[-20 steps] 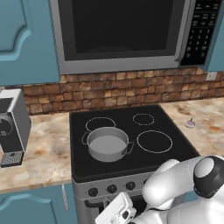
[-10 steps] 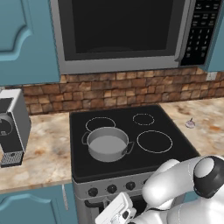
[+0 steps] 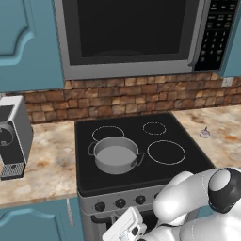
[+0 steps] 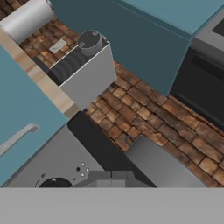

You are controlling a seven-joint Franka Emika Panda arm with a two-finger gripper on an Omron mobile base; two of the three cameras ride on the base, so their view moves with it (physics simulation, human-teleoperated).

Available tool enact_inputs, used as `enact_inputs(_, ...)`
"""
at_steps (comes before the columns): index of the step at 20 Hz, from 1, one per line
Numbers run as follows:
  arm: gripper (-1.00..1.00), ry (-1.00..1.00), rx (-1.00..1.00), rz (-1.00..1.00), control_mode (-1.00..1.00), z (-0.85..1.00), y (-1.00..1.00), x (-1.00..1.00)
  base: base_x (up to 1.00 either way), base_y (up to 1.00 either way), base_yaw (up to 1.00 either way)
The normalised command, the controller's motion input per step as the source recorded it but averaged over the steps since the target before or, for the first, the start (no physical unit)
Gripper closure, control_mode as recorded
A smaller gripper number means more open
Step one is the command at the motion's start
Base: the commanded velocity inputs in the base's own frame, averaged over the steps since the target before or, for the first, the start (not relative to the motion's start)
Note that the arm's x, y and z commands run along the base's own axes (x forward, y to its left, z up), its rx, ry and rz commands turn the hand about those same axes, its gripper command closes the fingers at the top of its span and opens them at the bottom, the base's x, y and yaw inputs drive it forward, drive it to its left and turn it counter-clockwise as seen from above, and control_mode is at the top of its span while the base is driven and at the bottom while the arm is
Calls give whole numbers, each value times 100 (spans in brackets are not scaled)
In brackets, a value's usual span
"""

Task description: Turn on the burner for the pot on the stove. Wait thirty seconds for the pot to heat up. Then add the garlic to the pot.

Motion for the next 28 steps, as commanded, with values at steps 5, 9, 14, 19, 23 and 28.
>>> enact_inputs(5,100,0,0,0,-100,0,0,0,0,0,0)
enact_inputs(9,100,0,0,0,-100,0,0,0,0,0,0)
enact_inputs(14,100,0,0,0,-100,0,0,0,0,0,0)
enact_inputs(19,100,0,0,0,-100,0,0,0,0,0,0)
enact_inputs(23,100,0,0,0,-100,0,0,0,0,0,0)
enact_inputs(28,100,0,0,0,-100,0,0,0,0,0,0)
